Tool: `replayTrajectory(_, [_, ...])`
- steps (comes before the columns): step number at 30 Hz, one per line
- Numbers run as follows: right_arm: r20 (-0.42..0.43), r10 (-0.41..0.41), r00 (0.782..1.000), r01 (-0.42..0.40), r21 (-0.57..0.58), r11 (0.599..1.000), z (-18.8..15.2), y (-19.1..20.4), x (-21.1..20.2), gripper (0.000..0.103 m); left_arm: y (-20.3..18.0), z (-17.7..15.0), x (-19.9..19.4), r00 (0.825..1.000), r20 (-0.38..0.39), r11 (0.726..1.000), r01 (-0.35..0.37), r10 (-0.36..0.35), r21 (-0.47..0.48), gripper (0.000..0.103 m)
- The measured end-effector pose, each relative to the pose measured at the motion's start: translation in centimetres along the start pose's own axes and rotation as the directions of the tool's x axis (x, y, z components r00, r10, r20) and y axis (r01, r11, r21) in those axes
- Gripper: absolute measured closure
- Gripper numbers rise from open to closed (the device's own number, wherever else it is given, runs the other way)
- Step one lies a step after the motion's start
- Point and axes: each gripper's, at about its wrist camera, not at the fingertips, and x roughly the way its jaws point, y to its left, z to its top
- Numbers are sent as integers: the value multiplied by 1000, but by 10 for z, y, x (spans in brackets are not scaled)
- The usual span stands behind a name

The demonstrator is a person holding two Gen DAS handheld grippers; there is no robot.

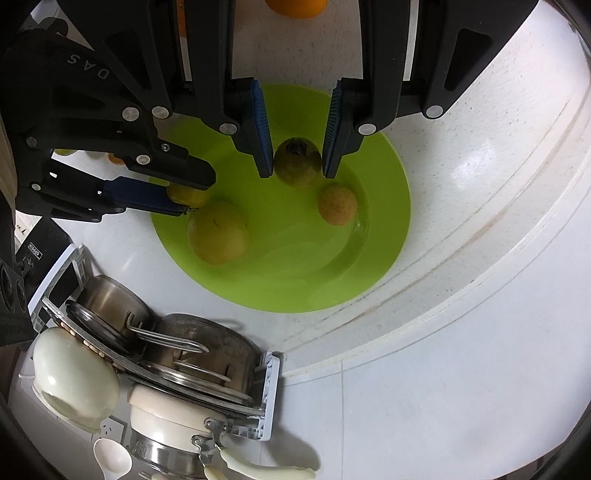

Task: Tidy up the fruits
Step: 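Carry both green fruits onto the green plate and open both grippers, then withdraw both open grippers from the plate toward the oranges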

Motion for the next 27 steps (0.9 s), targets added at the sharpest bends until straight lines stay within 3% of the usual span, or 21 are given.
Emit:
replayTrajectory(10, [24, -10, 1000, 10, -2, 1000, -1, 1, -11, 72, -1, -4, -14, 1000, 21, 1000, -20, 21, -11, 69])
replayTrajectory(23, [121, 6, 993, -2, -30, 1000, -10, 11, -65, 72, -9, -20, -82, 989, 142, 998, -49, 53, -32, 58])
replayTrajectory(27, [152, 12, 988, -5, -43, 999, -14, 19, -81, 68, -10, -27, -105, 982, 179, 998, -62, 66, -32, 54])
